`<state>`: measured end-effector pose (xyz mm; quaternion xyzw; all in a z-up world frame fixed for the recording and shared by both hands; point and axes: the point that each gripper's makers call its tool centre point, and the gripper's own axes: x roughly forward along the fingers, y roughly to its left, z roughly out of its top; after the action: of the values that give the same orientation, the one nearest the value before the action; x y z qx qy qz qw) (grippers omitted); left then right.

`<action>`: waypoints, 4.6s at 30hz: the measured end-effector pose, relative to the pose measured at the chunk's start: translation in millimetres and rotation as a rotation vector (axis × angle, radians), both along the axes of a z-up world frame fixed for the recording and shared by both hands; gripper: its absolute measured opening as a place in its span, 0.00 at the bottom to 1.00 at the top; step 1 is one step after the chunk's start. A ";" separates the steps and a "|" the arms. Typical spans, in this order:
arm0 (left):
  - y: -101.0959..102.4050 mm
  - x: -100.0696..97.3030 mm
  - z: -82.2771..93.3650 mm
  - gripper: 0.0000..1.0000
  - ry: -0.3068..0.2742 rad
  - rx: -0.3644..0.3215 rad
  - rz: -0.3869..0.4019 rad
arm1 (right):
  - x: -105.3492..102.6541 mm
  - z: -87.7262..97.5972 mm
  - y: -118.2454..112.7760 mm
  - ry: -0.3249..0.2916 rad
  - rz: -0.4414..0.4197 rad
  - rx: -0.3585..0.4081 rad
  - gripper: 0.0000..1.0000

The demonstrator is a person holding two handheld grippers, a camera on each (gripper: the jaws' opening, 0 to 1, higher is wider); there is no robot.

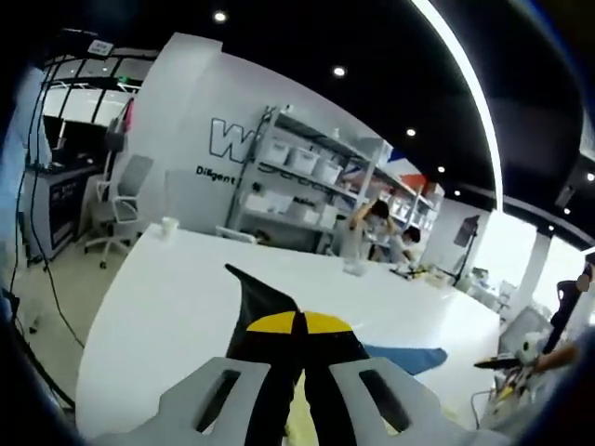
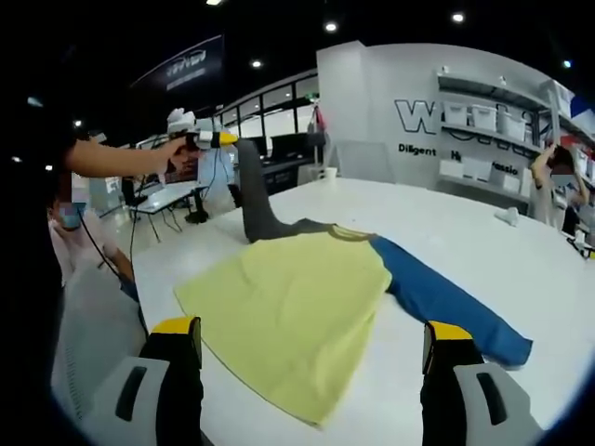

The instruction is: Fold the garment on the visible template until the final outline fits inside the template.

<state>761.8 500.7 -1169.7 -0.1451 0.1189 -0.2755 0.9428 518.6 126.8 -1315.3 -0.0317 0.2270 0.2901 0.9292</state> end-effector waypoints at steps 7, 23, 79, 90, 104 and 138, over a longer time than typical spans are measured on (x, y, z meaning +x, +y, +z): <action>-21.8 -10.3 15.8 0.01 -0.030 0.002 -0.063 | 0.2 0.6 1.5 -0.002 0.005 0.002 0.98; -87.4 -32.3 14.1 0.01 -0.046 0.083 -0.281 | 0.0 -0.8 0.0 -0.002 0.003 0.007 0.98; -263.6 -52.9 -158.3 0.02 0.253 0.272 -0.470 | -9.4 -2.9 -32.2 -0.002 -0.096 0.038 0.98; -278.8 -60.6 -182.2 0.02 0.265 0.309 -0.475 | -13.3 -4.3 -39.0 0.004 -0.117 0.041 0.98; -278.2 -59.9 -173.5 0.08 0.169 0.325 -0.519 | -12.0 -4.6 -38.2 0.006 -0.120 0.045 0.99; -242.3 -47.8 -154.8 0.56 0.017 0.428 -0.462 | -1.4 -0.6 -45.4 -0.007 -0.117 0.037 0.99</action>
<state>714.0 258.4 -1324.5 0.0853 0.2120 -0.4497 0.8635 517.2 81.3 -1315.8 -0.0022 0.2198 0.2391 0.9458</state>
